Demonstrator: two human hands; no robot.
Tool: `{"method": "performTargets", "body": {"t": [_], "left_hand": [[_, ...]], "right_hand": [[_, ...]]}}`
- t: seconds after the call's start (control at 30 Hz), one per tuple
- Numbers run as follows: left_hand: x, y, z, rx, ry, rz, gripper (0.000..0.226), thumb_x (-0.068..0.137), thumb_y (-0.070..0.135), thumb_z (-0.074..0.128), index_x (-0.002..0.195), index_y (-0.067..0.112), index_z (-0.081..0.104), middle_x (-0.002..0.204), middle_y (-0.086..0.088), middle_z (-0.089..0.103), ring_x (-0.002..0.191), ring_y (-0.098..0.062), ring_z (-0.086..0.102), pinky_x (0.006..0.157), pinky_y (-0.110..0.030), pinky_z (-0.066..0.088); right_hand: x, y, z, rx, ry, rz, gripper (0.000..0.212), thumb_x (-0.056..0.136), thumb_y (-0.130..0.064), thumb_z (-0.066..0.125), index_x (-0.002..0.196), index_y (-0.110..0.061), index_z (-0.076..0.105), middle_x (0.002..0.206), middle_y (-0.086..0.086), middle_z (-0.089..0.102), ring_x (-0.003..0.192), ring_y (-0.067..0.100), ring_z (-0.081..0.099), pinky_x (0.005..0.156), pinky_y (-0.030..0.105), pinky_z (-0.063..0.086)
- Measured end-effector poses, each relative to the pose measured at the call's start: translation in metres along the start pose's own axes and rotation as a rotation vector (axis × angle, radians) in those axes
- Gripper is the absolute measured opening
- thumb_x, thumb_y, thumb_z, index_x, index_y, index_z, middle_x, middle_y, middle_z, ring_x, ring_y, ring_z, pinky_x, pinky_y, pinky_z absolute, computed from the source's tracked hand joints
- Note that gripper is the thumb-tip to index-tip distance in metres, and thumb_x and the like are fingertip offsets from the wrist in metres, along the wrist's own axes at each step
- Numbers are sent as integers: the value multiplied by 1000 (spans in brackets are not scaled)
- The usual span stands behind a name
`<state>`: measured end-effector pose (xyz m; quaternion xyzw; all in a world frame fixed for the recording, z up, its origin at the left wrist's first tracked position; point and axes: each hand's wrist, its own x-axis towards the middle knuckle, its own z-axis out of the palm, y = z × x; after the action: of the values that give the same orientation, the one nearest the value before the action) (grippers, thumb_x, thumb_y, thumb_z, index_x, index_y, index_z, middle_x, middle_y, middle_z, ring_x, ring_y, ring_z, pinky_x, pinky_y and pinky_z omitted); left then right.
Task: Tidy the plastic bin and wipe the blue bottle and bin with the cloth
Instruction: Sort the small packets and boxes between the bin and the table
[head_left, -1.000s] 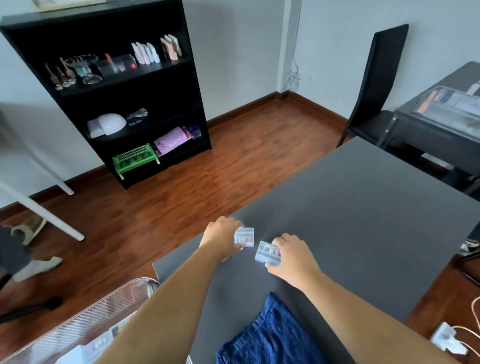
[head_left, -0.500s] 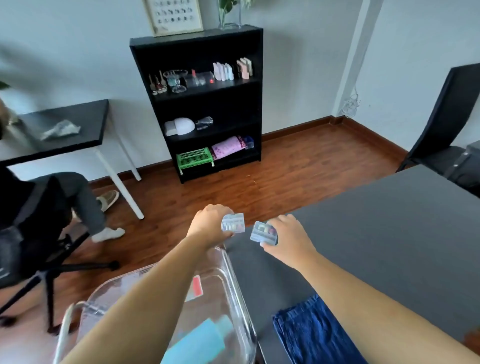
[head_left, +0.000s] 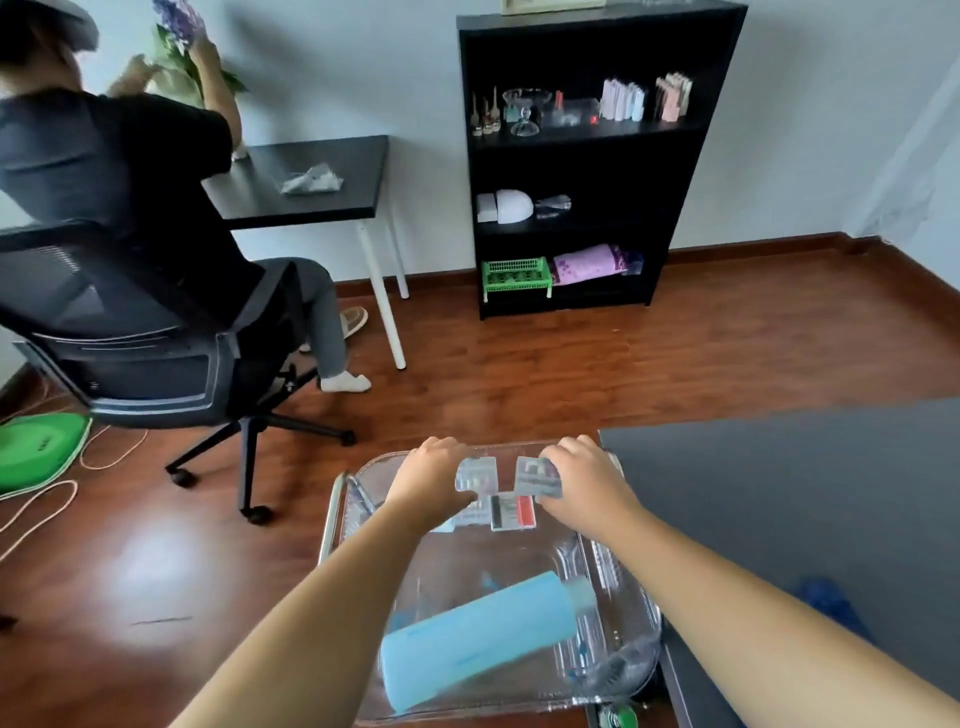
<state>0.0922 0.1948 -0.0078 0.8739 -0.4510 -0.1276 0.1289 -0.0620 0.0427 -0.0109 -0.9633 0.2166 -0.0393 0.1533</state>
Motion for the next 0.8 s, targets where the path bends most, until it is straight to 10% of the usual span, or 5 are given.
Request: {"method": "performTargets", "body": {"t": [0.8], "left_hand": [[37,-60,127,-67,-16,-165,47,77,31,75,118,12,61,111,-7,65,102,-30,57,85,-35,42]], "right_hand": [[46,8,134,44,-237,195,51,84,-21,68,131,-19,49,133,-4,50,119,21,52,87,33,47]]}}
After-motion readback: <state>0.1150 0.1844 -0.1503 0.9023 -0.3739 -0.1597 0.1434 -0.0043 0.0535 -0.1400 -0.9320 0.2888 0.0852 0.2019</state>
